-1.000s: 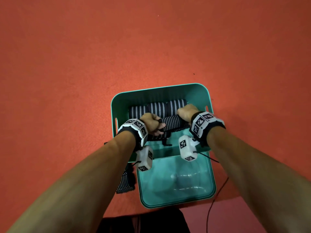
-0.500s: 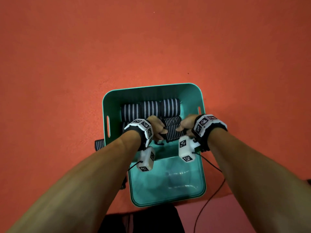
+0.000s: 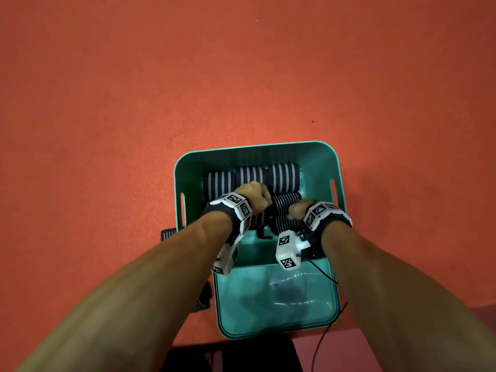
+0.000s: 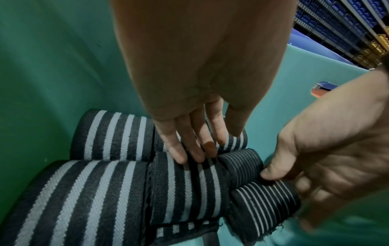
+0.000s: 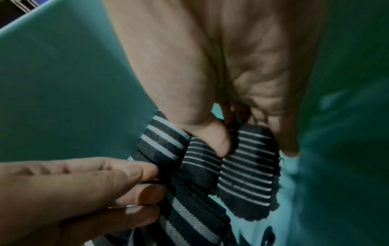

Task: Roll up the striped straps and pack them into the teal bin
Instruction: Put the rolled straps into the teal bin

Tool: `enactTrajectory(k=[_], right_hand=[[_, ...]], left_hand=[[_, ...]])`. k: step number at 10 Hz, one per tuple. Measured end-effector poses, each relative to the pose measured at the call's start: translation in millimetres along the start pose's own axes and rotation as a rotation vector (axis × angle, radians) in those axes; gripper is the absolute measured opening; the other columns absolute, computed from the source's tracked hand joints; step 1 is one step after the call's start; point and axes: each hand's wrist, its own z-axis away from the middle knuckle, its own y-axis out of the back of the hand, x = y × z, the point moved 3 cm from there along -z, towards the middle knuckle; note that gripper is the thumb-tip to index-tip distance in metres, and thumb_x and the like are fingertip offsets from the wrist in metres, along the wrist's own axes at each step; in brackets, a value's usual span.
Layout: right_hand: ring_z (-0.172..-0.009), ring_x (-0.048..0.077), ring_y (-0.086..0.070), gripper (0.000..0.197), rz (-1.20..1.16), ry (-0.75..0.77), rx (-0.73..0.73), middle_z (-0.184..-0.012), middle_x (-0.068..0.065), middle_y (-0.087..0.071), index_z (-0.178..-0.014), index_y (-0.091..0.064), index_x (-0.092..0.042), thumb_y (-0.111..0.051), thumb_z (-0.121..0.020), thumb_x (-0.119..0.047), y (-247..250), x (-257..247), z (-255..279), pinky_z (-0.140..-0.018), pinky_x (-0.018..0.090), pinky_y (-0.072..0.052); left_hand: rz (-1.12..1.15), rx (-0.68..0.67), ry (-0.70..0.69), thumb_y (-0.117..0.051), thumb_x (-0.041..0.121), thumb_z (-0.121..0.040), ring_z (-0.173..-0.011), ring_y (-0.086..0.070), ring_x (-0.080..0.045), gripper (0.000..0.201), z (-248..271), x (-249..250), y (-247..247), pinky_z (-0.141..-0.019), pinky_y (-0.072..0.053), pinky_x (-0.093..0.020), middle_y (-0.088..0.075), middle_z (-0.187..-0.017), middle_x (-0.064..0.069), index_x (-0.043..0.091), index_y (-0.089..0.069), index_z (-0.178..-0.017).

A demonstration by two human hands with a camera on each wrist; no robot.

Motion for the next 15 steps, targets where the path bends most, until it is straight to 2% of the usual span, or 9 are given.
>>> enactTrajectory(k=[2, 5, 6, 7, 9, 10, 12, 13, 15], right_hand=[[-0.145, 0.035, -0.041, 0.045, -0.122, 0.051, -0.015, -0.156, 0.021, -0.042, -0.148, -0.045, 0.003, -0.042, -0.109, -0.021, 2, -15, 5, -0.118, 0.037, -0.033], [-0.143, 0.038, -0.039, 0.064, -0.284, 0.002, 0.390, -0.155, 0.018, -0.040, -0.147, -0.038, -0.005, -0.046, -0.100, -0.047, 13, -75, 55, -0.114, 0.047, -0.036], [-0.128, 0.039, -0.054, 0.057, -0.351, 0.183, 0.539, -0.136, 0.020, -0.060, -0.123, -0.064, -0.010, -0.032, -0.102, -0.052, 15, -110, 85, -0.103, 0.046, -0.045], [-0.096, 0.036, -0.064, 0.040, -0.485, 0.399, 0.667, -0.091, 0.011, -0.068, -0.078, -0.055, -0.015, -0.043, -0.103, -0.044, 7, -142, 118, -0.073, 0.038, -0.043], [-0.072, 0.025, -0.072, 0.031, -0.639, 0.724, 0.509, -0.070, 0.006, -0.071, -0.076, -0.065, -0.015, -0.055, -0.098, -0.033, -77, -220, 154, -0.073, 0.048, -0.058], [-0.088, 0.023, -0.073, 0.019, -0.707, 0.703, 0.365, -0.088, 0.001, -0.076, -0.087, -0.071, -0.022, -0.059, -0.099, -0.029, -128, -250, 144, -0.088, 0.050, -0.058], [-0.140, 0.024, -0.042, 0.043, -0.349, 0.443, 0.311, -0.148, 0.007, -0.049, -0.142, -0.049, -0.015, -0.054, -0.100, -0.017, -198, -250, 104, -0.114, 0.038, -0.036], [-0.151, 0.028, -0.024, 0.063, -0.192, 0.391, 0.376, -0.155, 0.013, -0.037, -0.149, -0.037, -0.006, -0.060, -0.090, -0.004, -217, -239, 83, -0.125, 0.037, -0.022], [-0.133, 0.030, -0.039, 0.056, 0.025, 0.265, 0.489, -0.141, 0.012, -0.037, -0.135, -0.048, -0.008, -0.074, -0.085, -0.010, -227, -213, 58, -0.108, 0.041, -0.044]], left_hand=[[-0.004, 0.025, -0.048, -0.058, 0.016, -0.097, -0.110, -0.066, -0.020, 0.019, 5, -7, 6, -0.096, -0.055, -0.031, -0.072, -0.118, 0.000, 0.018, -0.073, -0.108], [0.130, 0.354, -0.321, -0.045, 0.042, -0.098, -0.104, -0.065, -0.023, 0.026, 43, -17, 60, -0.094, -0.052, -0.041, -0.073, -0.109, 0.005, 0.031, -0.066, -0.108], [0.121, 0.548, -0.457, -0.043, 0.041, -0.096, -0.100, -0.066, -0.022, 0.029, 75, -22, 94, -0.089, -0.053, -0.043, -0.072, -0.107, 0.006, 0.029, -0.067, -0.106], [0.143, 0.743, -0.564, -0.045, 0.032, -0.102, -0.095, -0.065, -0.018, 0.023, 107, -40, 131, -0.086, -0.054, -0.042, -0.070, -0.105, 0.009, 0.026, -0.067, -0.106], [0.052, 0.902, -0.477, -0.042, 0.029, -0.104, -0.098, -0.059, -0.014, 0.023, 140, -147, 159, -0.081, -0.052, -0.041, -0.063, -0.111, 0.007, 0.024, -0.063, -0.111], [0.028, 0.842, -0.346, -0.043, 0.028, -0.104, -0.100, -0.058, -0.016, 0.021, 145, -213, 145, -0.082, -0.050, -0.040, -0.062, -0.113, 0.005, 0.023, -0.062, -0.113], [-0.061, 0.355, -0.040, -0.057, 0.021, -0.098, -0.121, -0.060, -0.029, 0.039, 122, -297, 79, -0.100, -0.048, -0.040, -0.056, -0.139, -0.008, 0.018, -0.053, -0.137], [-0.100, 0.218, -0.025, -0.059, 0.023, -0.099, -0.132, -0.054, -0.032, 0.054, 108, -304, 48, -0.108, -0.044, -0.040, -0.050, -0.149, -0.013, 0.015, -0.041, -0.149], [-0.101, 0.142, -0.128, -0.058, 0.035, -0.101, -0.135, -0.051, -0.030, 0.063, 78, -293, 14, -0.113, -0.041, -0.042, -0.049, -0.150, -0.010, 0.021, -0.033, -0.156]])
